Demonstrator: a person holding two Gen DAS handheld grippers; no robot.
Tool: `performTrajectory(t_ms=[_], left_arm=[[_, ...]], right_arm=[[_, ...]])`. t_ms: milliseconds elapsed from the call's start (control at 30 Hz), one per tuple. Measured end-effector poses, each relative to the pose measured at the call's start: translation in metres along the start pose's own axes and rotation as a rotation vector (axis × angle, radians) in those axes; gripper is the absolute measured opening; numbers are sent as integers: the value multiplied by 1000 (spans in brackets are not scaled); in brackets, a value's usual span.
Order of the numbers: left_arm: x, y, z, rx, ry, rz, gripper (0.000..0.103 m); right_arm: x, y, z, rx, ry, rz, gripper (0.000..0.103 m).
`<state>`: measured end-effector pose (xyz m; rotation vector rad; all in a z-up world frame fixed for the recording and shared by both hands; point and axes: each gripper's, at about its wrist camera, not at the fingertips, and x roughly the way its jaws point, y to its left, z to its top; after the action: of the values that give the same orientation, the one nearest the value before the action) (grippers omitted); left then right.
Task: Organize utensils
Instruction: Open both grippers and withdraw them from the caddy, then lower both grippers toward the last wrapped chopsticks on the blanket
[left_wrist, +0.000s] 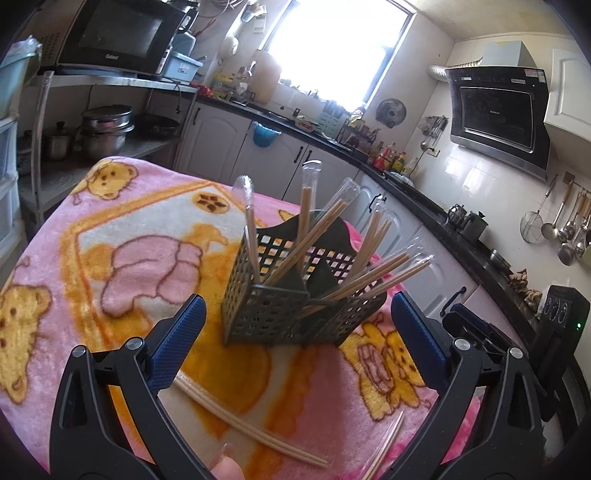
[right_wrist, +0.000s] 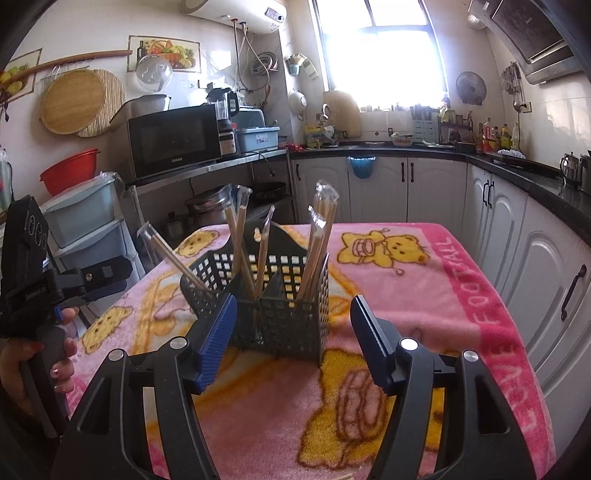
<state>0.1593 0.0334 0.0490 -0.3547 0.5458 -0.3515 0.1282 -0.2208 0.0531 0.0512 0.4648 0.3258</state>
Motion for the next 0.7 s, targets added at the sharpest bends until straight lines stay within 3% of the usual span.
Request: performTrajectory(t_ms=[700], left_arm=[[8, 20, -33, -25, 84, 62, 92]], right_arm=[[3, 3, -35, 16, 92, 9, 62]])
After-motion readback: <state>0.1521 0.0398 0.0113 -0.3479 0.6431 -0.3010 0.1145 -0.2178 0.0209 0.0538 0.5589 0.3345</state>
